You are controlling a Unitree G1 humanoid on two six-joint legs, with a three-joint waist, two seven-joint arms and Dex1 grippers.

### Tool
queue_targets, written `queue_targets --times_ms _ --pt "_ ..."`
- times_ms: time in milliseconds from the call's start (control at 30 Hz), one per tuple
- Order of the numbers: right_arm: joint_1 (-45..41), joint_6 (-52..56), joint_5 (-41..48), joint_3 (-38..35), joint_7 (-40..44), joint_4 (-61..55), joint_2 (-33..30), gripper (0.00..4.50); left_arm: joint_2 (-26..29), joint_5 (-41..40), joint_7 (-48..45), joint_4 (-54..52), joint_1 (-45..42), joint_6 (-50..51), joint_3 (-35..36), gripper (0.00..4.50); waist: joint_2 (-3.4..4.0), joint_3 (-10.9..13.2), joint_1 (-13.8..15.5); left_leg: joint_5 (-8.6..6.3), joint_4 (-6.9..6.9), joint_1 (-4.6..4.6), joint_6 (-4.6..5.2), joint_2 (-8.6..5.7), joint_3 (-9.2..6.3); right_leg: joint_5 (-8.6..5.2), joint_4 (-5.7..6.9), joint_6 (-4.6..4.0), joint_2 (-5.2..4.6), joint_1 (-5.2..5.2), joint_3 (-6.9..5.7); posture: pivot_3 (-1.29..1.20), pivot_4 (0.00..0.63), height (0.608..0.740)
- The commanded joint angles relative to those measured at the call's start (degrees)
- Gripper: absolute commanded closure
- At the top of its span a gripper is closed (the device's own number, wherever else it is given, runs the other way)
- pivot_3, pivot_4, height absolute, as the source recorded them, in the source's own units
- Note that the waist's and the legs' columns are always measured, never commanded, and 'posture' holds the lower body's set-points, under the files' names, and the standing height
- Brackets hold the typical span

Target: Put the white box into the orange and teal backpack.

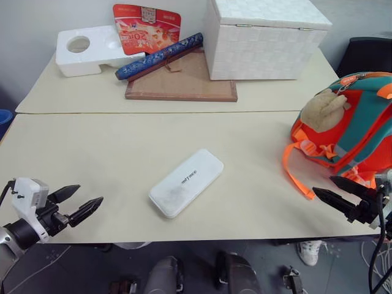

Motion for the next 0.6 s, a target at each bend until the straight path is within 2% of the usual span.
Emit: queue_targets --times_ms 33,100,133,300,433,467,500,600 --pt "-3.09 -2.69 -1.72 3.50 2.10 -3.03 -1.53 0.40 1.45 0.66 -1.90 -4.10 0.22 -1.12 -3.21 0.39 0.00 0.00 -0.09 0.01 0.00 0.00 -0.01 0.00 0.00 0.00 0.01 0.00 0.00 0.00 0.00 0.00 0.150 0.740" --pt "-7.22 -3.43 -3.47 8.24 2.01 -3.49 -1.14 0.83 1.43 0.82 -1.82 -5.00 -1.45 -0.39 -7.41 0.76 0.01 0.00 -0.18 0.02 0.00 0.05 -0.03 0.00 0.02 0.00 0.04 0.00 0.01 0.01 0.02 0.00 0.150 0.740" --pt "-9.25 -4.01 -4.61 10.40 2.08 -3.42 -1.04 1.26 1.87 1.60 -2.11 -5.05 -2.07 -0.66 -9.24 1.18 0.02 0.01 -0.15 0.03 0.01 0.07 -0.03 0.00 0.06 0.00 0.07 0.00 0.01 0.01 0.06 0.00 0.150 0.740" --pt "-20.59 -6.41 -10.42 20.85 2.08 -0.59 0.24 2.91 5.73 7.34 -5.49 -4.76 -4.20 -4.47 -17.09 2.65 0.03 0.02 -0.09 0.12 0.03 0.06 -0.14 0.00 0.09 0.00 0.23 -0.01 0.03 -0.08 0.07 0.00 0.150 0.740" --pt "-28.97 -8.96 -15.47 29.31 2.23 3.06 3.77 4.28 7.80 11.07 -7.71 -4.00 -6.21 -7.42 -22.39 3.89 0.03 0.02 -0.17 0.13 0.04 0.04 -0.14 -0.01 0.11 0.00 0.22 -0.01 0.04 -0.09 0.05 0.00 0.150 0.740" --pt "-30.85 -10.05 -16.92 30.92 2.09 4.39 4.84 4.50 7.74 11.19 -7.77 -3.81 -7.00 -7.50 -23.04 4.21 0.03 0.02 -0.18 0.13 0.03 0.03 -0.13 -0.02 0.14 0.00 0.22 -0.01 0.04 -0.11 0.06 0.00 0.150 0.740" --pt "-33.81 -10.76 -19.02 33.17 1.05 6.80 6.76 4.50 7.93 11.32 -8.28 -3.76 -7.69 -7.56 -23.86 4.46 0.03 0.02 -0.18 0.18 0.04 0.03 -0.03 -0.02 0.14 0.00 0.22 -0.01 0.04 -0.11 0.06 0.00 0.150 0.740" --pt "-39.48 -12.09 -23.53 37.47 -0.89 12.54 10.66 4.50 8.51 11.66 -9.49 -3.58 -9.10 -7.15 -25.75 4.46 0.04 0.02 -0.38 0.29 0.06 -0.01 0.16 -0.02 0.18 0.00 0.25 0.00 0.05 -0.15 0.06 0.00 0.150 0.740"
